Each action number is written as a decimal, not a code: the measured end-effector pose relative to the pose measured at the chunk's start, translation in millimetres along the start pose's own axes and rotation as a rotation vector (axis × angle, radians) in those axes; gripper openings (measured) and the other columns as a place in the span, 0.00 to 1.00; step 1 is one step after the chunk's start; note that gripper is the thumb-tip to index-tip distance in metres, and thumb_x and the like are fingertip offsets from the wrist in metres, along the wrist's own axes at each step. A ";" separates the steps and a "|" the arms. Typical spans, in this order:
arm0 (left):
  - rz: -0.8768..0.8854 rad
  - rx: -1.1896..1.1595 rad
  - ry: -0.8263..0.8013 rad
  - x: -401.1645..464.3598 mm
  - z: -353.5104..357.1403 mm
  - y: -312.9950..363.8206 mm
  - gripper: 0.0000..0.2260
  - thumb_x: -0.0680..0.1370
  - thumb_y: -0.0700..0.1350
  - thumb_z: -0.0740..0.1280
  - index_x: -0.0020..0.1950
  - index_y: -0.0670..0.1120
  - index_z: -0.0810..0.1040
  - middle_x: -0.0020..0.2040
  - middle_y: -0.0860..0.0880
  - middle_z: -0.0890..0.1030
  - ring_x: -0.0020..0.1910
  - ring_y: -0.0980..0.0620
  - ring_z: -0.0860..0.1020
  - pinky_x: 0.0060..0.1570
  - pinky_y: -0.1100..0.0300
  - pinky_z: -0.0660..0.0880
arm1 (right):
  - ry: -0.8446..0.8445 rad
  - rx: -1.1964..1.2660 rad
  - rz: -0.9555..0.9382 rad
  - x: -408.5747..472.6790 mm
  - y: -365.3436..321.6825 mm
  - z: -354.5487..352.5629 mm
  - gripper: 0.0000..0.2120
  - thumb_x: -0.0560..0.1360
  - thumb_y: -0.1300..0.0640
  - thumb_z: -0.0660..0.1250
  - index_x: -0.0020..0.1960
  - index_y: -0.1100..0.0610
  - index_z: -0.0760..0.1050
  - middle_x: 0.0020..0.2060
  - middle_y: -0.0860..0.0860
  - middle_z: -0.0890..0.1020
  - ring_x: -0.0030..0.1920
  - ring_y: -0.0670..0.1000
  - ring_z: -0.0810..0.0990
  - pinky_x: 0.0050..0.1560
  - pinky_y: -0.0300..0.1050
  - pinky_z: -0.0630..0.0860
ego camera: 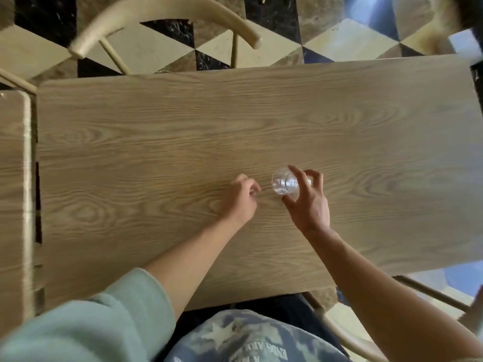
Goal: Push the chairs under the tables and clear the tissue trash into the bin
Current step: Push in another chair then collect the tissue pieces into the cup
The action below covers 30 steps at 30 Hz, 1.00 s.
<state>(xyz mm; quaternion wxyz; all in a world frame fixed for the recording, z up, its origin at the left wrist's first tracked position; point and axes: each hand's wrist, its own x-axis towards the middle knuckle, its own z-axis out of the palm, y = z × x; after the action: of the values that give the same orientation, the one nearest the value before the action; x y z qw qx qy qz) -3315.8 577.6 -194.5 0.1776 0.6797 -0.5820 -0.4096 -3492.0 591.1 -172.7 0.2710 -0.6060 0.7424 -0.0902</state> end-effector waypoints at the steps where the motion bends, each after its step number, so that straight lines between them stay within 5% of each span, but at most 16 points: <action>1: -0.123 -0.159 0.005 2.5 -8.4 4.4 0.15 0.72 0.24 0.67 0.38 0.44 0.81 0.39 0.47 0.79 0.36 0.54 0.81 0.39 0.57 0.75 | -0.003 -0.014 -0.012 -1.9 -2.7 2.5 0.31 0.73 0.50 0.71 0.73 0.39 0.66 0.67 0.49 0.65 0.41 0.55 0.78 0.31 0.50 0.80; 5: -0.376 -0.581 0.047 1.7 -40.8 32.1 0.07 0.74 0.32 0.75 0.45 0.43 0.84 0.36 0.51 0.84 0.31 0.62 0.83 0.33 0.68 0.77 | -0.061 -0.033 -0.042 -6.9 -19.6 15.2 0.32 0.72 0.54 0.69 0.74 0.39 0.65 0.69 0.50 0.63 0.42 0.55 0.80 0.30 0.46 0.77; 12: -0.480 -0.625 0.046 -7.4 -60.8 34.5 0.07 0.71 0.34 0.78 0.42 0.44 0.84 0.39 0.46 0.87 0.36 0.54 0.85 0.37 0.65 0.79 | -0.095 0.208 0.006 -19.9 -59.7 33.9 0.23 0.74 0.44 0.72 0.66 0.38 0.70 0.66 0.45 0.65 0.39 0.52 0.81 0.35 0.49 0.81; 18: -0.563 -0.760 0.147 -26.2 -101.5 8.8 0.08 0.72 0.31 0.76 0.45 0.42 0.84 0.42 0.46 0.88 0.41 0.53 0.87 0.45 0.60 0.81 | -0.245 0.343 -0.108 -31.3 -84.0 51.4 0.26 0.72 0.50 0.72 0.68 0.38 0.70 0.61 0.44 0.69 0.34 0.47 0.80 0.40 0.49 0.82; 20: -0.566 -0.718 0.156 -37.6 -112.2 -0.7 0.09 0.73 0.32 0.75 0.48 0.43 0.85 0.45 0.45 0.88 0.48 0.49 0.87 0.52 0.55 0.82 | -0.291 0.382 -0.132 -37.6 -96.7 59.2 0.27 0.73 0.49 0.72 0.69 0.39 0.69 0.60 0.43 0.70 0.33 0.45 0.80 0.41 0.45 0.81; 23: -0.511 -0.526 0.154 -61.6 -133.6 -9.4 0.12 0.75 0.32 0.70 0.51 0.47 0.85 0.50 0.49 0.87 0.54 0.53 0.84 0.52 0.64 0.78 | -0.362 0.450 -0.154 -51.1 -119.7 75.4 0.26 0.72 0.50 0.71 0.69 0.40 0.69 0.59 0.43 0.72 0.30 0.45 0.80 0.39 0.41 0.78; 26: -0.548 -0.502 0.187 -88.5 -158.6 -24.4 0.15 0.75 0.32 0.63 0.53 0.48 0.83 0.52 0.48 0.86 0.54 0.50 0.84 0.55 0.55 0.81 | -0.483 0.525 -0.200 -69.1 -145.3 100.4 0.26 0.70 0.49 0.71 0.67 0.40 0.69 0.60 0.42 0.74 0.30 0.43 0.79 0.38 0.37 0.74; 30: -0.627 -0.462 0.318 -133.8 -194.3 -55.8 0.15 0.78 0.31 0.60 0.55 0.45 0.81 0.50 0.47 0.86 0.46 0.50 0.83 0.39 0.63 0.76 | -0.632 0.477 -0.353 -101.3 -183.6 122.0 0.27 0.70 0.52 0.70 0.66 0.38 0.68 0.60 0.41 0.75 0.31 0.41 0.77 0.39 0.41 0.74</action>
<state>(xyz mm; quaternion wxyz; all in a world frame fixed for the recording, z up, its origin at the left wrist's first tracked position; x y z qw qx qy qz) -3129.7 671.7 -70.8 0.2794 0.8210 -0.2052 -0.4536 -3261.3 665.1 -160.3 0.5977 -0.6421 0.4662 -0.1142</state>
